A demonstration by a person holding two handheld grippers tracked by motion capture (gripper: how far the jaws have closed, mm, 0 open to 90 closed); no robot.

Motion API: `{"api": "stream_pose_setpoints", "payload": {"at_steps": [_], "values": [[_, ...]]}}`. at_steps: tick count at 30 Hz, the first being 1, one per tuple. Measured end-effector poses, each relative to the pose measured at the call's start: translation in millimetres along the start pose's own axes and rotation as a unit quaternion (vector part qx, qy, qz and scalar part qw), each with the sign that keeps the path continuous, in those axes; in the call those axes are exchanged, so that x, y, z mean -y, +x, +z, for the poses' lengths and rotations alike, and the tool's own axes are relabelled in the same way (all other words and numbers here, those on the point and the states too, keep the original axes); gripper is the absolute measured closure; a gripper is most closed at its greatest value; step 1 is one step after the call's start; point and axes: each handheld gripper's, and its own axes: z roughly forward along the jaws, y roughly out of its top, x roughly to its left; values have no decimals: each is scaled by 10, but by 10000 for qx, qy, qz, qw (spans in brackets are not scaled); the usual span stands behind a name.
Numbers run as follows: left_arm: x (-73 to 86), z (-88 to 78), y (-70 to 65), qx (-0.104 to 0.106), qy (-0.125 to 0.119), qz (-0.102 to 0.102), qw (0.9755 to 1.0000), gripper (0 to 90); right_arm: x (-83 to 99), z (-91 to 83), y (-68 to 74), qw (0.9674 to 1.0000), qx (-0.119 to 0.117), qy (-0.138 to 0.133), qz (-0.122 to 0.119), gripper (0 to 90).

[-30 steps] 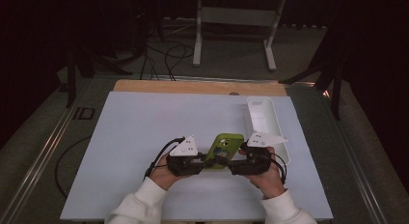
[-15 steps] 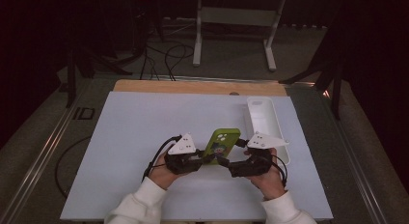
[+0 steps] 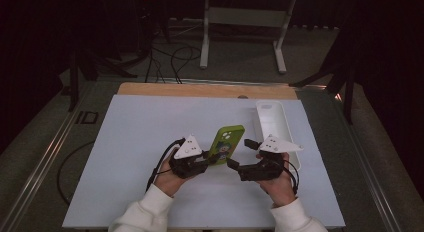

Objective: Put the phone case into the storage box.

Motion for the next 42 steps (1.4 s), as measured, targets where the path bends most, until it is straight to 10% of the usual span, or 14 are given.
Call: {"api": "stream_pose_setpoints", "payload": {"at_steps": [42], "values": [[-17, 87, -132, -1120, -69, -120, 9936, 770, -152, 41, 57, 9974, 382, -501, 346, 83]]}}
